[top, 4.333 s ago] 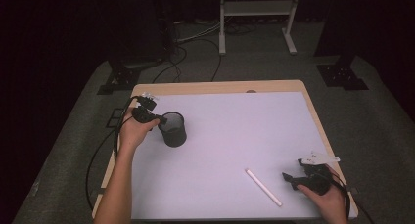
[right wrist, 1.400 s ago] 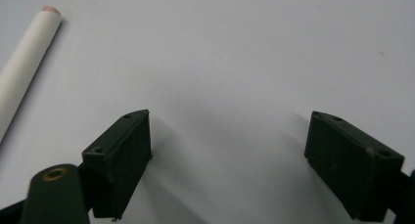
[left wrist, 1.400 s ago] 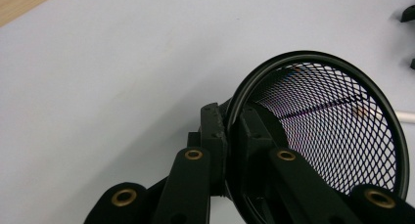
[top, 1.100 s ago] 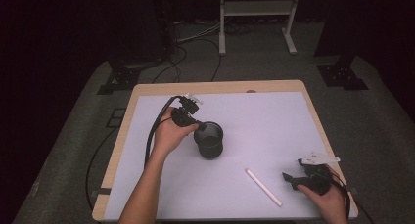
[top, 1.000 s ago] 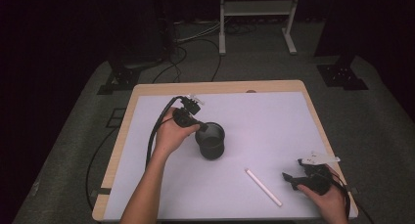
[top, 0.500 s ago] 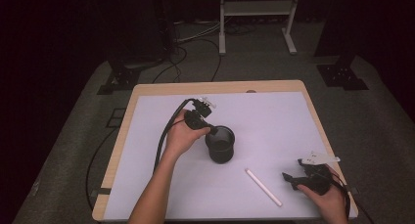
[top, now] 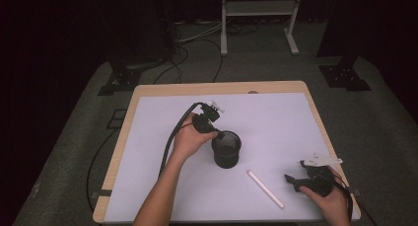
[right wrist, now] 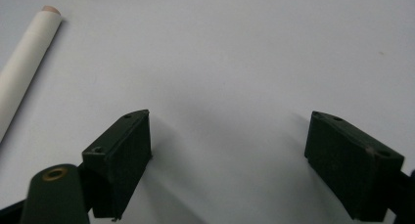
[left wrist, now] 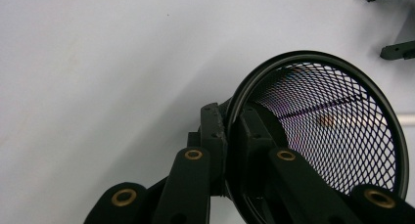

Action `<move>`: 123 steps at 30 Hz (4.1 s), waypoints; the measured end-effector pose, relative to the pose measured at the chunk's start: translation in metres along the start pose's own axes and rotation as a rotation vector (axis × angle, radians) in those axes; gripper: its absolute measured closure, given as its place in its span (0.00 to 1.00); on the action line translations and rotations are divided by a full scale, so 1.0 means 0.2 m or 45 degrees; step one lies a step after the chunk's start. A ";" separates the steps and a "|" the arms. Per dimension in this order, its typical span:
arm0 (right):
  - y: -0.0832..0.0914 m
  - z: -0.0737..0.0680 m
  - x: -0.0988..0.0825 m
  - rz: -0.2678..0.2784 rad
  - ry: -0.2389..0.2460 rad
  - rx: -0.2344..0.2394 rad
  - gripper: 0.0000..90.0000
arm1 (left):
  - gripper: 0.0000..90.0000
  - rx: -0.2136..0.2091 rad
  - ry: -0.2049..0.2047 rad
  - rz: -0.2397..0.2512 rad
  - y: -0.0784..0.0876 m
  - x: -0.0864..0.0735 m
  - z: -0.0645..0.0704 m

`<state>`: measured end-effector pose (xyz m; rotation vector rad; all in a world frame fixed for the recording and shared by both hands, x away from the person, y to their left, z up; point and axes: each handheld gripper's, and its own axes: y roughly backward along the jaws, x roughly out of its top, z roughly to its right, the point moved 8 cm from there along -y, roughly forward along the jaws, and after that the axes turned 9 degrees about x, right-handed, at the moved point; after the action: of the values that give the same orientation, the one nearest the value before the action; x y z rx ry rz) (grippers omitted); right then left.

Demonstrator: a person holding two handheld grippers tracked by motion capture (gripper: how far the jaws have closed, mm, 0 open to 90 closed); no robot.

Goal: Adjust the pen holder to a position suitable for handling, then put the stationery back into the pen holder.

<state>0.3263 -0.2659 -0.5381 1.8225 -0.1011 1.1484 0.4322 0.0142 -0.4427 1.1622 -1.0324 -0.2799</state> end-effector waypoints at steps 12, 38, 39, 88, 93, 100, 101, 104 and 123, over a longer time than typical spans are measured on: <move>0.00 0.00 0.00 0.000 0.000 0.000 0.18 | 0.92 -0.002 0.012 -0.015 -0.03 0.00 -0.01; 0.00 0.00 0.00 0.000 0.000 0.000 0.18 | 0.58 -0.002 -0.023 0.091 0.04 0.01 -0.02; 0.00 0.00 0.00 0.000 0.000 0.000 0.18 | 0.56 -0.002 -0.023 0.091 0.04 0.01 -0.02; 0.00 0.00 0.01 -0.024 -0.008 0.011 0.17 | 0.35 0.129 0.055 0.215 0.29 -0.42 -0.13; 0.00 0.00 0.00 -0.023 -0.005 0.009 0.17 | 0.34 0.142 0.064 0.227 0.28 -0.50 -0.13; 0.00 0.00 0.01 -0.033 -0.014 0.005 0.17 | 0.32 0.180 0.058 0.236 0.24 -0.61 -0.13; 0.00 0.00 0.01 -0.039 -0.013 0.003 0.17 | 0.32 0.182 0.059 0.232 0.23 -0.63 -0.13; 0.00 0.00 0.02 -0.054 -0.016 0.000 0.18 | 0.32 0.195 0.062 0.230 0.22 -0.67 -0.13; 0.01 -0.05 0.12 -0.078 0.017 0.025 0.23 | 0.31 0.218 0.112 0.182 0.09 -0.90 -0.11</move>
<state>0.3315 -0.2499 -0.5180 1.8228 -0.0260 1.1222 0.3477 0.1543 -0.5225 1.2358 -1.0719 -0.0271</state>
